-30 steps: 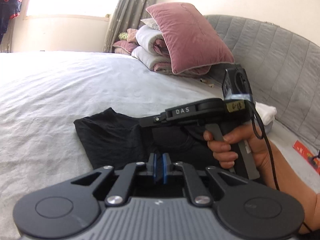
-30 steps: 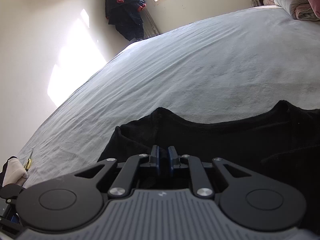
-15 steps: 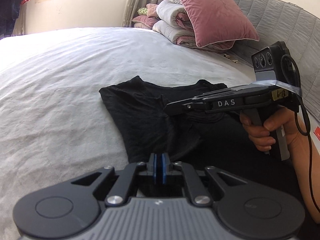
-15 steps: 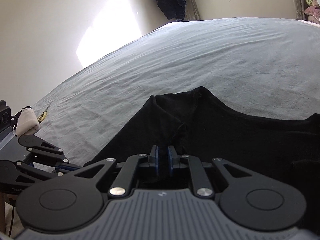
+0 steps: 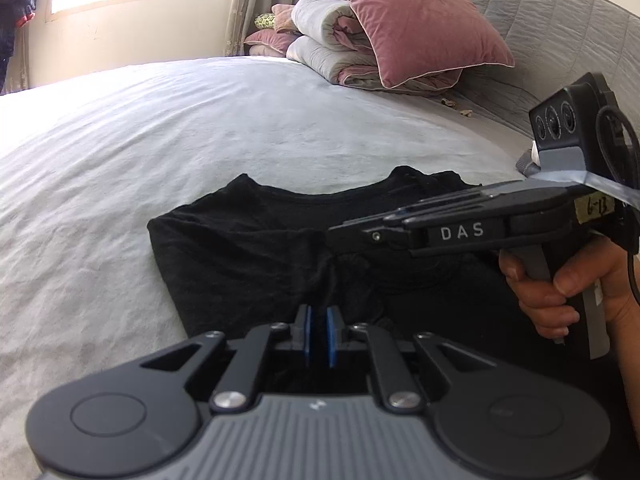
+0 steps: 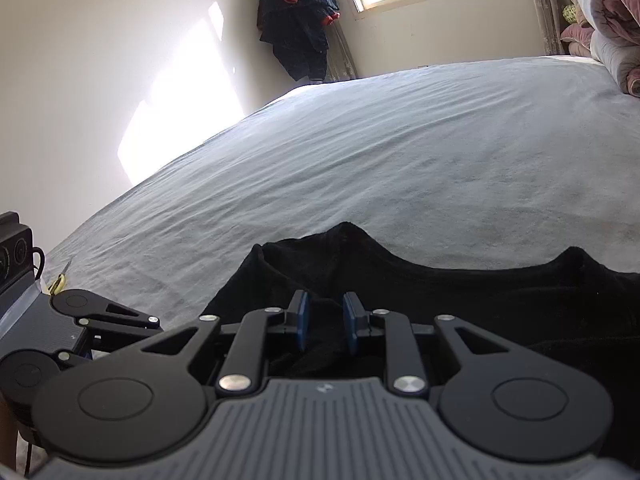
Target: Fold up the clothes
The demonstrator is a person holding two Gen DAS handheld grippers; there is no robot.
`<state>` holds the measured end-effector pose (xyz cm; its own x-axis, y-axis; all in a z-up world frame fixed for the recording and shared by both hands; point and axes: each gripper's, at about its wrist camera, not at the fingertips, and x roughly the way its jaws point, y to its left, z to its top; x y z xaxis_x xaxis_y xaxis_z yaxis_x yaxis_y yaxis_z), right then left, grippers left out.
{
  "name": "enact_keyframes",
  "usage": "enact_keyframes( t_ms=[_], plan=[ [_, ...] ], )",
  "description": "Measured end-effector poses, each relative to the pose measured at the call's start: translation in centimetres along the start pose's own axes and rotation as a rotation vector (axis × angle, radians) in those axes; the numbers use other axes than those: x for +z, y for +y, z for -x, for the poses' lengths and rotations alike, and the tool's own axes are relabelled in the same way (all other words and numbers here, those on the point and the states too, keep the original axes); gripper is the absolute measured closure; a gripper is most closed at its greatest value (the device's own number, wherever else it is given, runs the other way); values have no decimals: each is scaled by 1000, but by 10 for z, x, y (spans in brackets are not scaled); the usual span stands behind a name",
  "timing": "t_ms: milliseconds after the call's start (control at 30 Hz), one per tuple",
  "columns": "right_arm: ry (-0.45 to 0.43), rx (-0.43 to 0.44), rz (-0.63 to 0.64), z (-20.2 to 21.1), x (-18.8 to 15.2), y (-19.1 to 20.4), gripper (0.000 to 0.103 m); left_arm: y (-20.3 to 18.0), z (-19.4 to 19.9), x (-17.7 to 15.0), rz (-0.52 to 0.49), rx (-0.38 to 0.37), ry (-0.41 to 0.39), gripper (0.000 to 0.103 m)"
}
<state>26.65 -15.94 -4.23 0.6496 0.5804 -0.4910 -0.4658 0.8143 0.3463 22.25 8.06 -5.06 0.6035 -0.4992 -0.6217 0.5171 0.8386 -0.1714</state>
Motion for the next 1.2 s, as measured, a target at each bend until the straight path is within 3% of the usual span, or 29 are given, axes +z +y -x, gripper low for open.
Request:
enact_keyframes(
  t_ms=[100, 233, 300, 400, 500, 700, 867, 1067, 1200],
  plan=[
    [22, -5, -10, -4, -1, -1, 80, 3, 8, -6, 83, -2, -29, 93],
    [44, -12, -24, -9, -2, -2, 76, -4, 13, -16, 174, -17, -72, 82],
    [38, -27, -44, -6, 0, -1, 69, -7, 12, -18, 208, -15, -78, 82],
    [41, -35, -93, 11, 3, 1, 66, -15, 15, -16, 221, -1, -82, 83],
    [50, -46, -91, 41, 3, 4, 65, -23, 17, -19, 239, -33, -72, 83],
    [108, -182, -79, 111, -30, -4, 62, -36, 21, -30, 266, -26, -66, 83],
    [113, -222, -136, 162, -68, 0, 62, -50, 44, -47, 305, -43, -83, 79],
    [85, -242, -130, 190, -96, 21, 59, -66, 74, -75, 331, -32, -75, 76],
    [120, -280, -110, 199, -115, 33, 59, -80, 93, -97, 339, -22, -66, 75]
  ],
)
